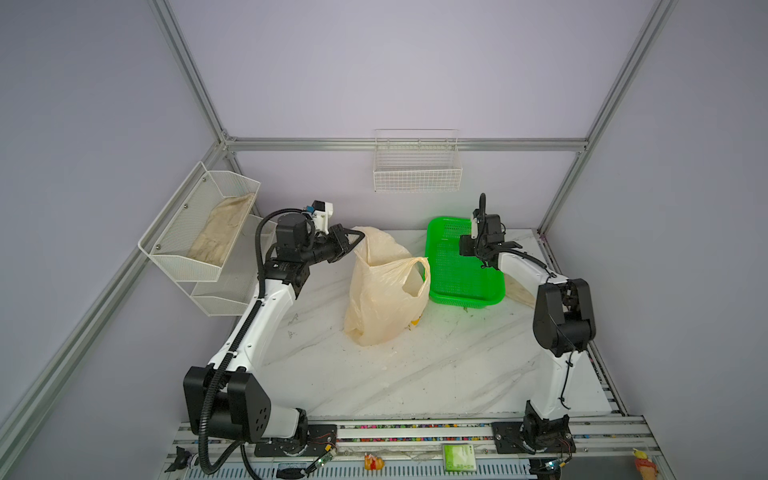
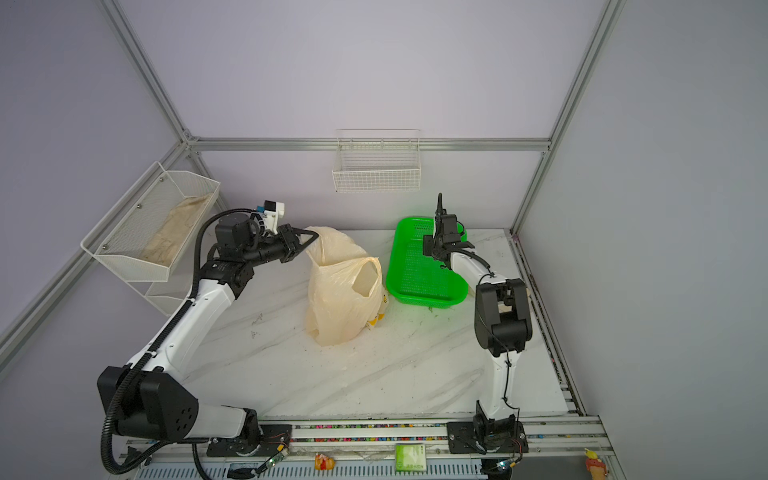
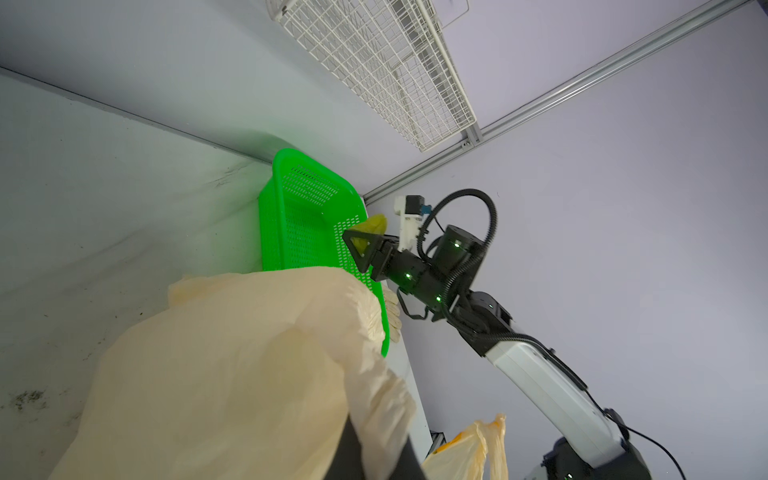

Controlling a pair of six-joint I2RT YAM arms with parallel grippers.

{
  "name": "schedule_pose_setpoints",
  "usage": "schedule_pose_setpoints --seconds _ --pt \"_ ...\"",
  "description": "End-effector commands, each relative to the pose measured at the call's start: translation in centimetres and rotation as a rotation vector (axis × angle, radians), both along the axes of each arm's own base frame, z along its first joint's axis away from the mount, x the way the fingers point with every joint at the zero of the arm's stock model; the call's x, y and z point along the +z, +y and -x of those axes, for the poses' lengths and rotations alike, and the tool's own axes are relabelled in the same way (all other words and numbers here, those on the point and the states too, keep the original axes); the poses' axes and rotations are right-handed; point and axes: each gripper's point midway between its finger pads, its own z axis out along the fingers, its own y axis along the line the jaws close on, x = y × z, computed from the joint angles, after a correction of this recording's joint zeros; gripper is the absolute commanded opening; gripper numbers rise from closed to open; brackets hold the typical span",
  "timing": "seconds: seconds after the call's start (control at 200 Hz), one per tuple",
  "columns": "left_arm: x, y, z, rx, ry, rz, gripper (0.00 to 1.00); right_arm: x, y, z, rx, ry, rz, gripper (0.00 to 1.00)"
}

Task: Place the fake fruits into the plastic bag and tie a complex knot
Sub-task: 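Lift the pear with the right gripper toward the bag's opening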

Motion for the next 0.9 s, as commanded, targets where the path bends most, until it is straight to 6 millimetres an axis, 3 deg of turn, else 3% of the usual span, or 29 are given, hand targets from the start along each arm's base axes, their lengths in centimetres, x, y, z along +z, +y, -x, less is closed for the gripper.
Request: schedule_pose_setpoints --seconds 0.0,0.105,0.245,0.34,0.38,0.54,0.565,0.67,0.715,0.725,0.75,0.895 --pt "1.7 -0.1 0.1 -0.020 -0.067 0.018 0.00 6.7 5.9 5.7 0.210 -0.148 -0.192 0.50" --pt "1.6 -0.1 0.1 -0.017 -0.065 0.016 0.00 10.1 10.3 11.4 0.430 -0.201 -0.321 0.49" --pt "1.1 0.0 -0.1 -0.004 -0.057 0.007 0.00 13.0 15.5 18.5 0.721 -0.239 -0.412 0.49" --pt "1.1 0.1 -0.1 0.002 -0.057 0.003 0.00 12.2 18.3 22.3 0.869 -0.198 -0.430 0.48" --pt "1.0 0.1 -0.2 0.004 -0.057 -0.001 0.00 13.1 19.2 24.5 0.934 -0.224 -0.432 0.49" --pt "1.2 0.1 -0.1 0.001 -0.061 -0.003 0.00 11.2 24.1 30.2 1.130 -0.199 -0.389 0.49" --pt "1.1 0.0 -0.1 0.000 -0.060 -0.003 0.00 10.1 25.1 30.5 1.146 -0.172 -0.374 0.49" --pt "1.1 0.1 -0.1 0.001 -0.061 -0.008 0.00 8.6 27.8 32.0 1.195 -0.162 -0.309 0.49" --pt "1.0 0.1 -0.1 0.001 -0.059 -0.008 0.00 8.2 28.3 31.4 1.165 -0.167 -0.285 0.48" --pt "0.0 0.0 -0.7 0.000 -0.034 -0.010 0.00 8.1 28.4 31.4 1.162 -0.165 -0.282 0.48" --pt "-0.3 -0.1 -0.9 0.000 -0.026 -0.012 0.00 8.1 28.5 31.1 1.159 -0.169 -0.274 0.48" --pt "-0.2 -0.3 -0.6 -0.008 -0.027 -0.016 0.00 8.8 29.1 29.3 1.094 -0.227 -0.269 0.48"
